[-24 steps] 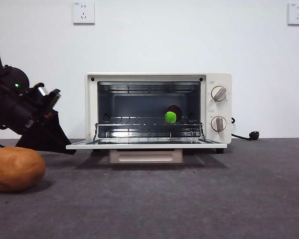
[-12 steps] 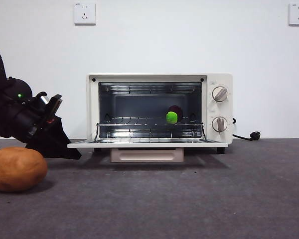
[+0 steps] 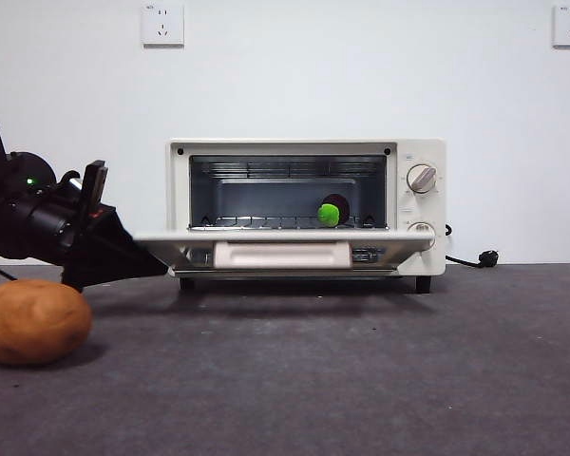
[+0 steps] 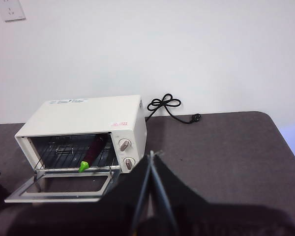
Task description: Take the eggplant from the table,put the eggplant in the oven
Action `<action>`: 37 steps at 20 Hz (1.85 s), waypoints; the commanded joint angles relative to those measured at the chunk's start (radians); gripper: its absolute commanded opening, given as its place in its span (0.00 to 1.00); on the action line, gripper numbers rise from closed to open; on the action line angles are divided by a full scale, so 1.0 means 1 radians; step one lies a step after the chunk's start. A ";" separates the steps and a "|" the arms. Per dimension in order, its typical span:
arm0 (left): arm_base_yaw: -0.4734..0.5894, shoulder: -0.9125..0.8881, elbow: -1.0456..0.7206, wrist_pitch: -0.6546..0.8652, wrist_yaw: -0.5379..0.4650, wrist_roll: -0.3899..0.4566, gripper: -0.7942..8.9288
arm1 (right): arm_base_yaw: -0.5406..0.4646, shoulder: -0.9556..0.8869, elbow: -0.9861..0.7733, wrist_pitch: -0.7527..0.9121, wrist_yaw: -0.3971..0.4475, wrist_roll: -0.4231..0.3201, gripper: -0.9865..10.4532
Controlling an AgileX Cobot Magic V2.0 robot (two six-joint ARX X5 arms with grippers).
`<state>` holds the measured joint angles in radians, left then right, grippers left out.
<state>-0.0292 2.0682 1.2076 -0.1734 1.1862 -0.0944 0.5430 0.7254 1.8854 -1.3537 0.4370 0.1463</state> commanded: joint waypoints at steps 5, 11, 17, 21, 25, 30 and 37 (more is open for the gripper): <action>-0.022 -0.077 0.002 0.195 0.036 -0.175 0.08 | 0.000 -0.004 -0.006 -0.026 -0.003 0.011 0.08; -0.022 -0.116 0.077 0.232 -0.040 -0.216 0.08 | 0.000 -0.004 -0.006 -0.026 -0.005 0.013 0.08; -0.023 -0.116 0.126 0.240 -0.149 -0.211 0.08 | 0.000 -0.004 -0.018 -0.026 -0.053 0.037 0.08; -0.023 -0.116 0.127 0.266 -0.206 -0.212 0.08 | 0.000 -0.004 -0.023 -0.026 -0.074 0.039 0.08; -0.023 -0.116 0.127 0.264 -0.213 -0.212 0.08 | 0.000 -0.004 -0.033 -0.026 -0.096 0.056 0.08; -0.023 -0.145 0.128 0.215 -0.189 -0.215 0.08 | 0.000 -0.004 -0.034 -0.025 -0.096 0.056 0.08; -0.029 -0.321 0.127 0.136 -0.262 -0.187 0.08 | 0.000 -0.004 -0.033 -0.025 -0.096 0.056 0.08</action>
<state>-0.0540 1.7695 1.3342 -0.0402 0.9298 -0.2993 0.5430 0.7254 1.8565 -1.3537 0.3405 0.1917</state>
